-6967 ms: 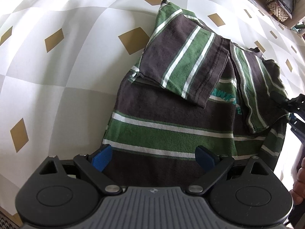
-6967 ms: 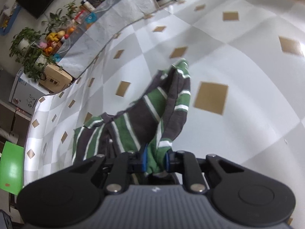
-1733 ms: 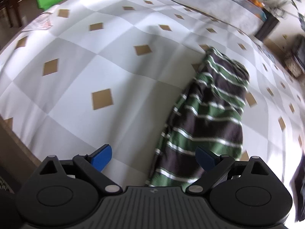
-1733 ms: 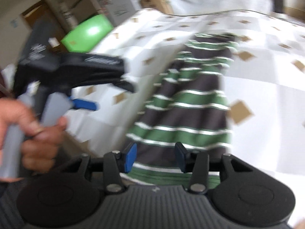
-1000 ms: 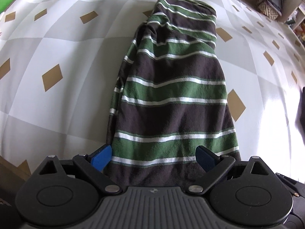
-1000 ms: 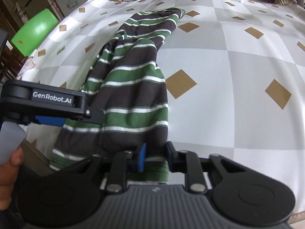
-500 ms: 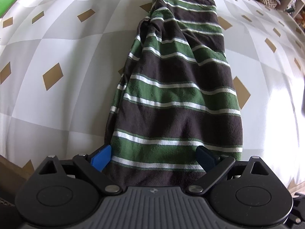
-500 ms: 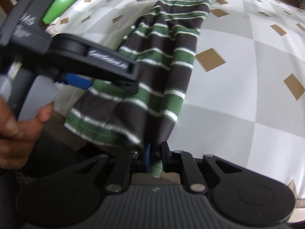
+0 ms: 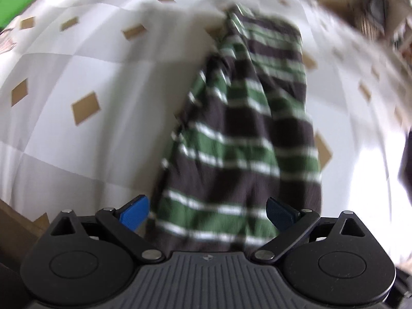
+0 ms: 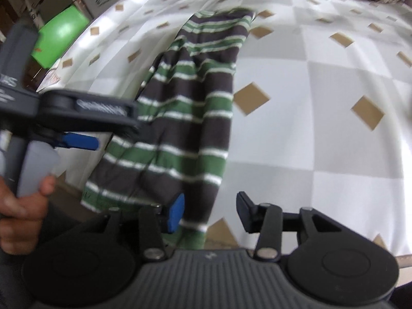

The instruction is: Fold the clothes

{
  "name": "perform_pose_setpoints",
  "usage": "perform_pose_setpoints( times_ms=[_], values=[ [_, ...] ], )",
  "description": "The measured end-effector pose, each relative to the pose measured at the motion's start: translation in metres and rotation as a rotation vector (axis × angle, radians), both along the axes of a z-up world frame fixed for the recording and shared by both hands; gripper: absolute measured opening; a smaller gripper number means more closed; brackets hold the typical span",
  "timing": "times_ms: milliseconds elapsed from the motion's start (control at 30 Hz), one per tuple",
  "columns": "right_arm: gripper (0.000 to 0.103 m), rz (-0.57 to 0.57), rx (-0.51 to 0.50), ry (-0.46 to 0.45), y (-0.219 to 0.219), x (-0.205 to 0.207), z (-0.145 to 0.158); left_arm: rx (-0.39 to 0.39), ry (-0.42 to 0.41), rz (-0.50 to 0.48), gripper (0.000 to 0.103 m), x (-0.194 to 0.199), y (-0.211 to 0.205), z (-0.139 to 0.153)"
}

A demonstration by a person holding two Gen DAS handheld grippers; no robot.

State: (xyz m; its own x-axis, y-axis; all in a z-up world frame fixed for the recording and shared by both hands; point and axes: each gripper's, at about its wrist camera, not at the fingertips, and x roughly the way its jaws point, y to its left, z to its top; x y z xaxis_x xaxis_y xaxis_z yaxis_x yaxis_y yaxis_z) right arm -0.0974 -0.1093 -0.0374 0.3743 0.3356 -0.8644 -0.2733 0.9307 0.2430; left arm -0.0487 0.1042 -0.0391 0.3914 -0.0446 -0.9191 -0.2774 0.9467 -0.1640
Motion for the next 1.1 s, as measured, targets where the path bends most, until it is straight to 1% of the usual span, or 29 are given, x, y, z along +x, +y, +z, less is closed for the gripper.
perform_pose_setpoints(
  times_ms=[133, 267, 367, 400, 433, 567, 633, 700, 733, 967, 1000, 1033, 1100],
  values=[
    [0.046, -0.011, 0.033, -0.030, 0.000, -0.001, 0.004, -0.027, -0.013, 0.025, 0.097, 0.000, 0.009, 0.006],
    [0.048, -0.004, 0.040, -0.024, 0.002, -0.001, 0.003, -0.061, -0.028, 0.036, 0.097, 0.000, 0.017, 0.010],
    [0.049, -0.005, 0.059, -0.001, 0.003, -0.001, 0.001, -0.073, -0.047, 0.057, 0.097, -0.002, 0.023, 0.014],
    [0.049, -0.006, 0.065, 0.005, 0.003, -0.001, 0.001, -0.070, -0.045, 0.064, 0.095, -0.001, 0.025, 0.013],
    [0.049, -0.007, 0.072, 0.009, 0.003, -0.002, 0.001, -0.063, -0.039, 0.072, 0.092, -0.001, 0.027, 0.011],
    [0.050, -0.011, 0.104, 0.028, 0.004, -0.002, 0.000, -0.033, -0.003, 0.105, 0.087, 0.001, 0.034, 0.002],
    [0.050, -0.016, 0.123, 0.037, 0.004, -0.001, -0.001, -0.025, 0.014, 0.117, 0.078, 0.001, 0.035, -0.003],
    [0.050, -0.018, 0.139, 0.044, 0.005, 0.000, -0.003, -0.022, 0.024, 0.117, 0.072, 0.002, 0.035, -0.007],
    [0.050, -0.015, 0.146, 0.046, 0.006, 0.001, -0.003, -0.018, 0.026, 0.114, 0.070, 0.002, 0.034, -0.008],
    [0.051, -0.002, 0.148, 0.052, 0.013, 0.003, -0.007, 0.035, 0.050, 0.046, 0.069, 0.005, 0.021, -0.016],
    [0.051, -0.003, 0.148, 0.054, 0.013, 0.004, -0.009, 0.043, 0.052, 0.037, 0.066, 0.006, 0.019, -0.017],
    [0.052, -0.004, 0.145, 0.057, 0.014, 0.004, -0.010, 0.054, 0.058, 0.025, 0.060, 0.007, 0.017, -0.018],
    [0.052, -0.004, 0.133, 0.063, 0.015, 0.005, -0.013, 0.091, 0.082, 0.001, 0.053, 0.009, 0.012, -0.023]
  ],
)
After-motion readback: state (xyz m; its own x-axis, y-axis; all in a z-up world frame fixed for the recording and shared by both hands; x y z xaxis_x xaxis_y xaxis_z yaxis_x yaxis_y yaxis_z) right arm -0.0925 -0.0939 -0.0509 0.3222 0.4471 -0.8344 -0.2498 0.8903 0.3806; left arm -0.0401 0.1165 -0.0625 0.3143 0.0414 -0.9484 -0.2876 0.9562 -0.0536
